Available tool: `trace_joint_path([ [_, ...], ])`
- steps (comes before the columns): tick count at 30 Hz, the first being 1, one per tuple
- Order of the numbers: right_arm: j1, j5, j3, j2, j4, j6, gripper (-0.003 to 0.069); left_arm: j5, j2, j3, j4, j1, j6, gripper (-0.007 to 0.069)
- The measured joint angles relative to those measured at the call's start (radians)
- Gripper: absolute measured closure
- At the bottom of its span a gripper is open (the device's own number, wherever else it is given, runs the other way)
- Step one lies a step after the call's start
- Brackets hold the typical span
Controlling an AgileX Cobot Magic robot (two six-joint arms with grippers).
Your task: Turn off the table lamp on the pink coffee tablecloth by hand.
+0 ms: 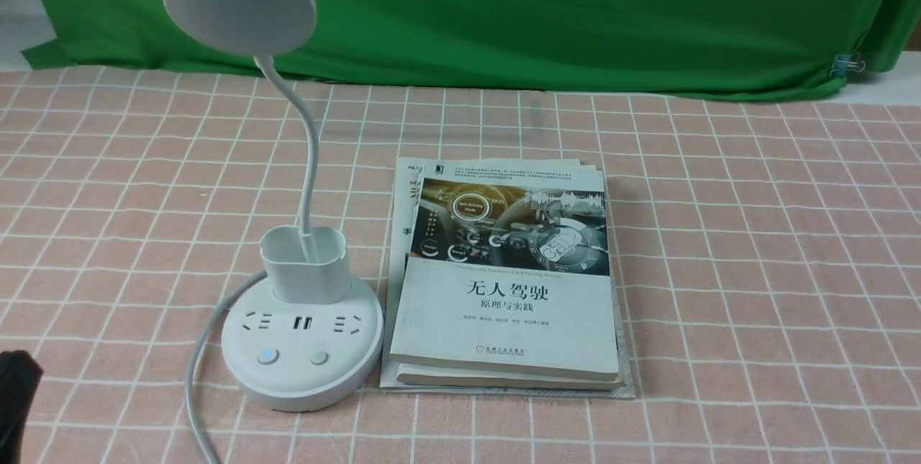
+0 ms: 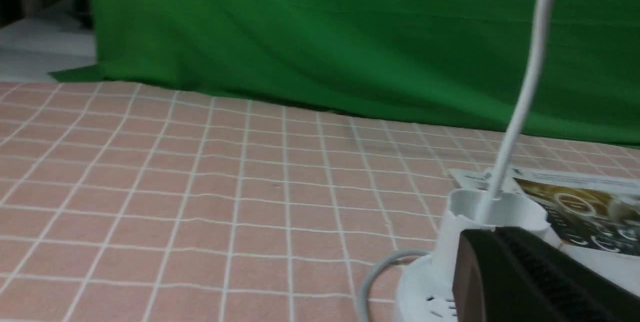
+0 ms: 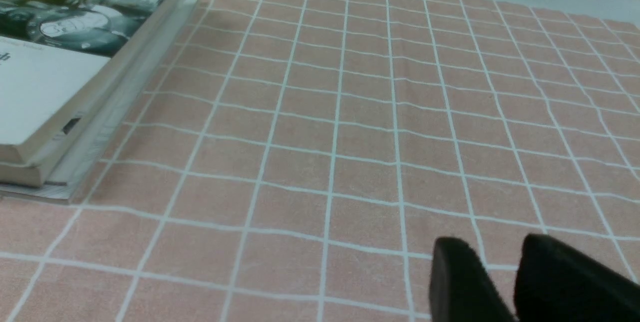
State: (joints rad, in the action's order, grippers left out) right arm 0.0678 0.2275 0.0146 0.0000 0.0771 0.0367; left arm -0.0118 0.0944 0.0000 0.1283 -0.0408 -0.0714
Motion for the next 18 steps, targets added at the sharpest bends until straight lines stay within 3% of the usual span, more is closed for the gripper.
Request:
trace_joint_path([
  [3,0.0,0.0,0.0,0.0,0.0,0.0,0.0417,0.039,-0.055,0.006,0.012,0.044,0.0,0.0624],
  [13,0.0,0.0,0.0,0.0,0.0,0.0,0.0417,0.268,-0.095,0.006,0.024,0.054,0.005,0.0623],
  [18,0.0,0.0,0.0,0.0,0.0,0.0,0.0417,0.304,-0.095,0.006,0.025,0.069,0.005,0.0623],
])
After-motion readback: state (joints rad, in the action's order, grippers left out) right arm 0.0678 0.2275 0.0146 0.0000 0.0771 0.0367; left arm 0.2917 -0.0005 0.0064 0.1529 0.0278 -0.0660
